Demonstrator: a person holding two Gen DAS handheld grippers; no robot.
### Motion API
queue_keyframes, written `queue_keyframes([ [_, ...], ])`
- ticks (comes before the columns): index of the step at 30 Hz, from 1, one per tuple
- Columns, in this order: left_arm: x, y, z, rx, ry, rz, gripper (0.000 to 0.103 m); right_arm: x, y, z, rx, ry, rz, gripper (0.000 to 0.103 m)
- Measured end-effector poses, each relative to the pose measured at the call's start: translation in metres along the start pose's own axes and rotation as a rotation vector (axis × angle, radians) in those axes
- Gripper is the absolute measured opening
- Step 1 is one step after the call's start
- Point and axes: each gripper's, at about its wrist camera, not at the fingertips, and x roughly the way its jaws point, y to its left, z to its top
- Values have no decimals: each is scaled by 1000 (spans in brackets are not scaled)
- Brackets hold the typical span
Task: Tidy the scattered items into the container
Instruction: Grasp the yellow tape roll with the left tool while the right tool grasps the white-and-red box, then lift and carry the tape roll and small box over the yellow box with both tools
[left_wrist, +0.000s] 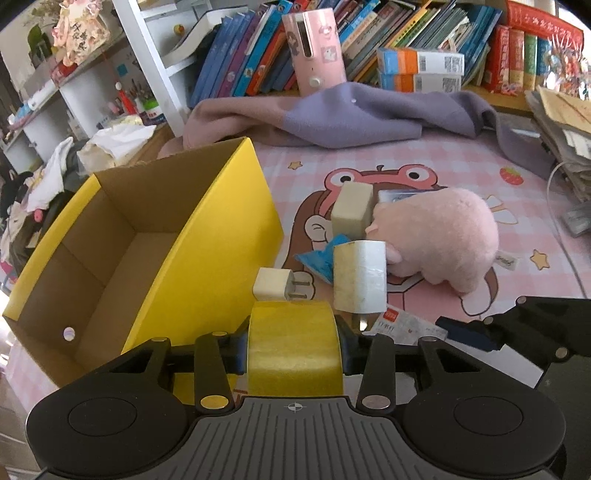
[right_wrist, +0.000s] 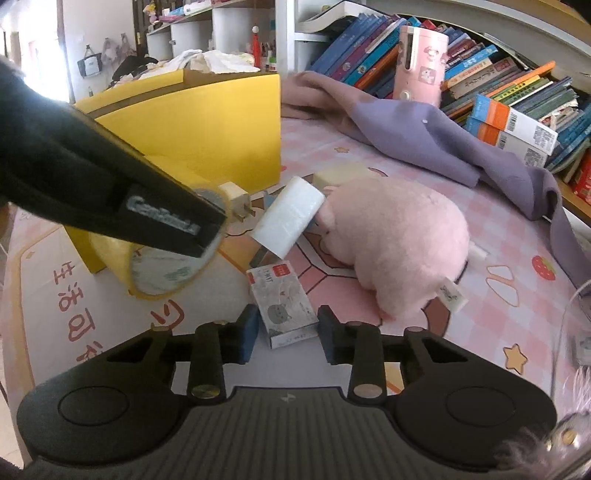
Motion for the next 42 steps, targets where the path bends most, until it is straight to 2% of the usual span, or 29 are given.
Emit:
queue_keyframes([
  [13,-31,6,-13,-20,-66,-72,41,-31,1,-1,42,-24,-59,32],
  [20,-49,14,-27,-20,-96,-131,41,-52,12,-2,49,-26,-80,32],
  [25,-65,26,-35,-15,-133,-185,41,-71,17,2,102,-27,-95,32],
  [33,-94,41,-47,49,-235,-272,41,-113,36,0,156,-44,-180,32],
  [42,-118,65,-79,109,-299,-370,41,-134,79,-5,204,-64,-288,32],
])
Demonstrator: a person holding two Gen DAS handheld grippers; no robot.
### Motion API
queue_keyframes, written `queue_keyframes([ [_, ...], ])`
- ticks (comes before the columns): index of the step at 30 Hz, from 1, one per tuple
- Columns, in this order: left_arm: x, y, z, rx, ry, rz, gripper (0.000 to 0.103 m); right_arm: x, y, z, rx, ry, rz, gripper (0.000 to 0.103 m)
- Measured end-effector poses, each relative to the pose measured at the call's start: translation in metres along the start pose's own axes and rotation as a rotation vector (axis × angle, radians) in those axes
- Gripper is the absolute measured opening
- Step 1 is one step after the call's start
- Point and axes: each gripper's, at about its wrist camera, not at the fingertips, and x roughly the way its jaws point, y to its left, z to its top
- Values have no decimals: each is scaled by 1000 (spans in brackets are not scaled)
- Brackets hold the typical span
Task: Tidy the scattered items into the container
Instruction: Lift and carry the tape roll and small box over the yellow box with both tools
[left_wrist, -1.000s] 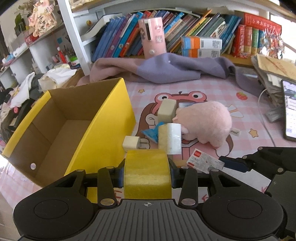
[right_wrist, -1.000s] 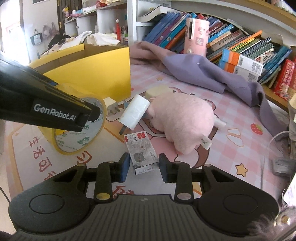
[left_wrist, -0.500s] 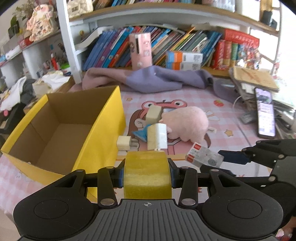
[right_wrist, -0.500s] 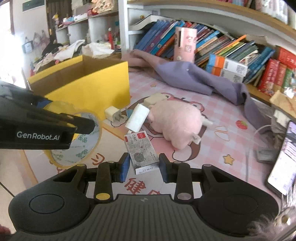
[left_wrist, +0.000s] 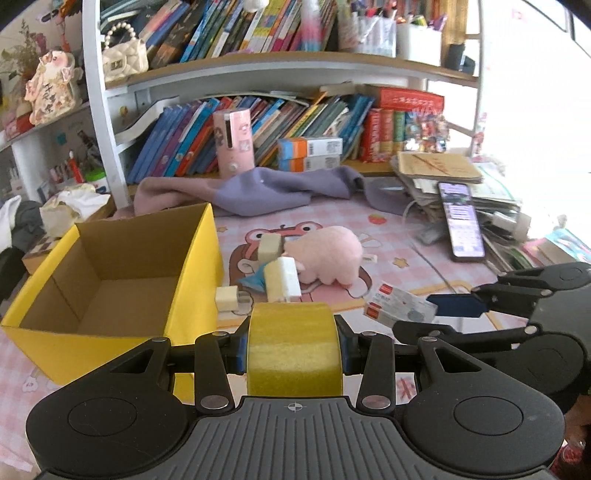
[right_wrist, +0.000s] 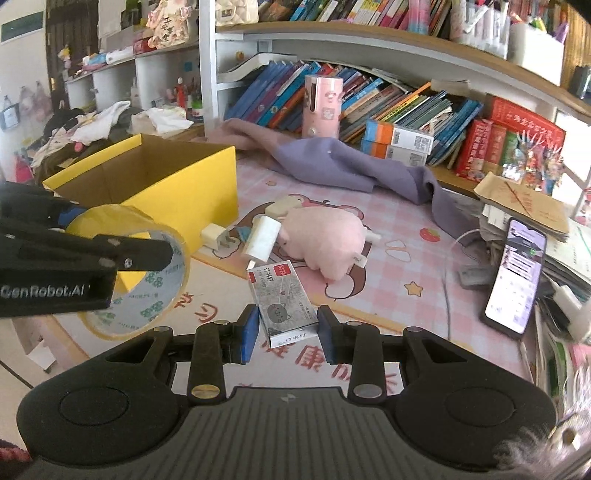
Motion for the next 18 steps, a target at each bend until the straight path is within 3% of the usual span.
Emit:
queue_keyframes([
  [11,-63,41,-57,-29,-4,-50,40,-46,83,-29,7,1,-61,32],
  [18,-102,70,-89,-59,2,-26,40,-66,137,-52,3,16,-39,32],
])
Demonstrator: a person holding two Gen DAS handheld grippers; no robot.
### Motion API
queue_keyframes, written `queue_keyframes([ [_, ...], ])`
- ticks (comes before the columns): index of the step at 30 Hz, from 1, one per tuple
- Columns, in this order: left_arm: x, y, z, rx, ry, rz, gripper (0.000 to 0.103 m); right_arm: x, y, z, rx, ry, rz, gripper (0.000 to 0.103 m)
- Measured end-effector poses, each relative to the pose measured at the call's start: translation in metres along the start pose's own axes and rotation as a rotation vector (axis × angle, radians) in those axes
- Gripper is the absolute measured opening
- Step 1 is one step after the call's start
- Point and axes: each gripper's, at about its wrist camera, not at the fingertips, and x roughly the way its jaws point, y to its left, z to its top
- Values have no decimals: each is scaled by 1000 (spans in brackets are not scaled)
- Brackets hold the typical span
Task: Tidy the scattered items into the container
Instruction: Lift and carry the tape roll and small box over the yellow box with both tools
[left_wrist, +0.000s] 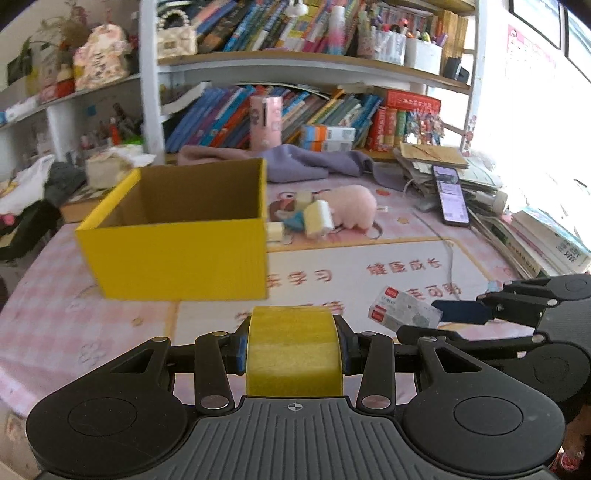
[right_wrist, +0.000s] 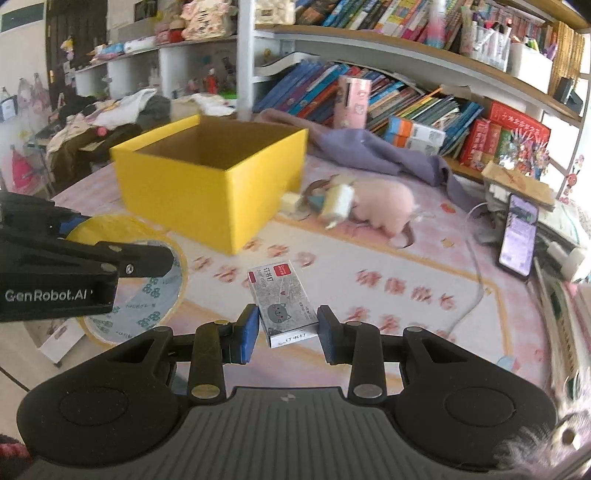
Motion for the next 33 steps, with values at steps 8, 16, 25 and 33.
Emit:
queue_keyframes([
  [8,-34,31,-18,-36,-26,62,40,-11,47,1,-43,-30,50,32],
  [16,-51,58,-23,-90,-62,104,40,-12,82,10,-118,-45,94,32],
  [25,-59,78,-25,-145,-79,148,40,-5,109,16,-193,-28,158,32],
  [33,-46,84,-18,-159,-68,144,40,5,108,29,-190,-19,177,32],
])
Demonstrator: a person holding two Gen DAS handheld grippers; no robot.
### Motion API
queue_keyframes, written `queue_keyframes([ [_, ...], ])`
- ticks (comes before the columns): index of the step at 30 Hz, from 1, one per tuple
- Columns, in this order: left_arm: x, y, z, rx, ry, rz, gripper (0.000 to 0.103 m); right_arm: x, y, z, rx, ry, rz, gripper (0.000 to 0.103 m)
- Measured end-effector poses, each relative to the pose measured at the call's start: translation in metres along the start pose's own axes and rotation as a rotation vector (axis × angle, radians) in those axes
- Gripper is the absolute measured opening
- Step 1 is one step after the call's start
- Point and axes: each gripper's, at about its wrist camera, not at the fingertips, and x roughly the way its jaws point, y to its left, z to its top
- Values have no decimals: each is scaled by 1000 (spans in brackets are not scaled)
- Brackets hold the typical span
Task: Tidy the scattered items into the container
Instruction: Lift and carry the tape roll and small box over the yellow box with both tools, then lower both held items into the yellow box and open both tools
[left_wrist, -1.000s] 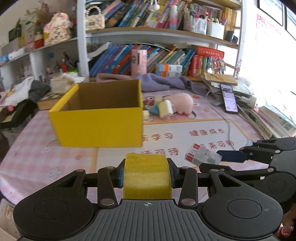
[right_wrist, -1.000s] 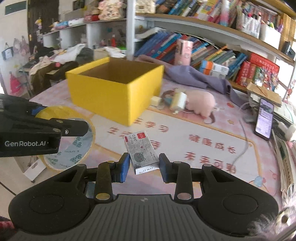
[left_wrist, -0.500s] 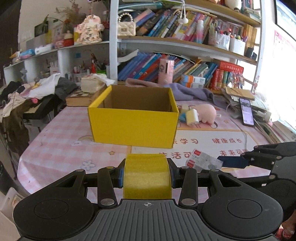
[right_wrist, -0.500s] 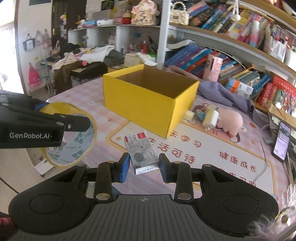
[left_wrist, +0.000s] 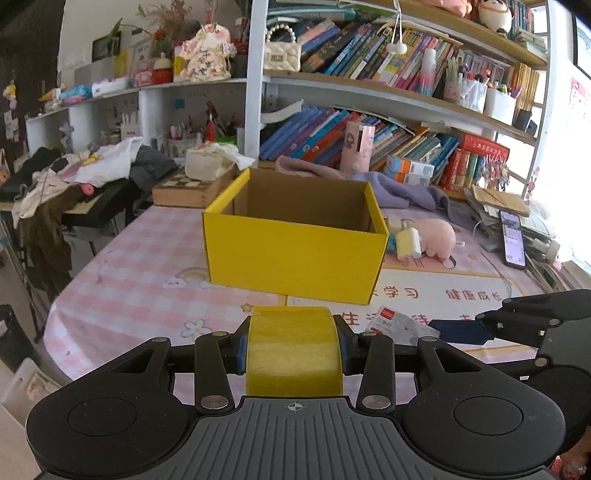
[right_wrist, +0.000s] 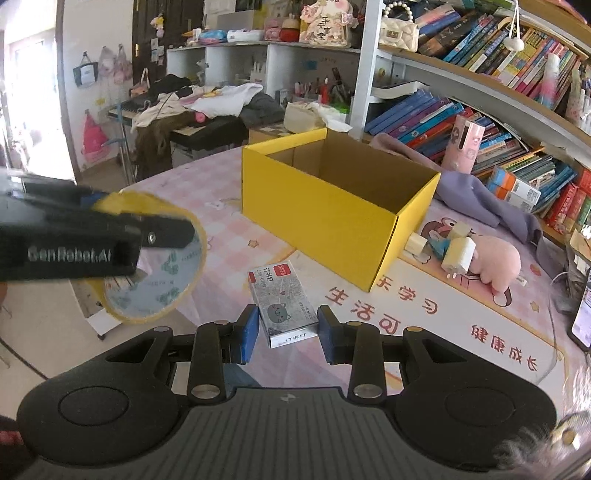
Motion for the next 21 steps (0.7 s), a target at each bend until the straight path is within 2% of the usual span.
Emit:
queue_keyframes([
  [6,21,2,19,6,-29,12,40,18,-14,13,-9,-7,2,32],
  [12,49,1,62,52,-90,38,40,31,-46,50,4,-112,-26,32],
  [16,69,0,94,69,-120,38,40,45,-70,77,8,-152,-29,32],
  [19,90,-4,112,90,-123,35,40,60,-89,96,6,-161,-21,32],
  [21,111,-6,121,114,-96,25,40,75,-99,106,-3,-156,-14,32],
])
